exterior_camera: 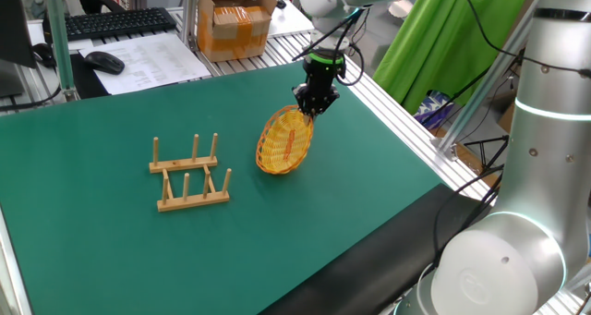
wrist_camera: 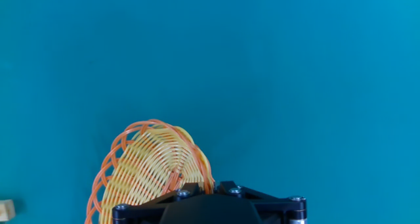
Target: Put the dish on the dish rack
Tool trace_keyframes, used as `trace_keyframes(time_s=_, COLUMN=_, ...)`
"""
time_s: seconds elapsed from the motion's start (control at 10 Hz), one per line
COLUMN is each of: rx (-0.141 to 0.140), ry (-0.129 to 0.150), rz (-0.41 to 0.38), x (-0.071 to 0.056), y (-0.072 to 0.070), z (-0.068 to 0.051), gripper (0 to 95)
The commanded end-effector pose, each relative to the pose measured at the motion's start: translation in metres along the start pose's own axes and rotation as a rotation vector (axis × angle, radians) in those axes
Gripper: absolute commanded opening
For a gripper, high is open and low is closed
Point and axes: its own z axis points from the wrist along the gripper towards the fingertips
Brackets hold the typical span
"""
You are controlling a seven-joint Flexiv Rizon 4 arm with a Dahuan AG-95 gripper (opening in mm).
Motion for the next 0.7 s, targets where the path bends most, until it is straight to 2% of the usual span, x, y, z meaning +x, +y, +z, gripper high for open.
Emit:
trace_keyframes(time_s=0.1, rx=-0.093, ry=0.007, rz=0.076, x=-0.0003, y=0.0007, z=0.0004, gripper=0.0)
trace_keyframes(time_s=0.2, rx=-0.108, ry=0.004, rz=0.082, x=-0.0003, y=0.0007, z=0.0004, gripper=0.0)
trace_keyframes(time_s=0.4, rx=-0.134, ry=-0.088, rz=0.136, x=-0.0003, y=0.0007, z=0.0004, gripper=0.0)
trace_keyframes(time_s=0.6, rx=-0.129, ry=-0.1, rz=0.117, x=-0.0003, y=0.0007, z=0.0004, gripper=0.0)
trace_keyframes(time_s=0.7, rx=-0.106, ry=-0.112, rz=0.109, x=-0.0003, y=0.0007, z=0.0004, gripper=0.0)
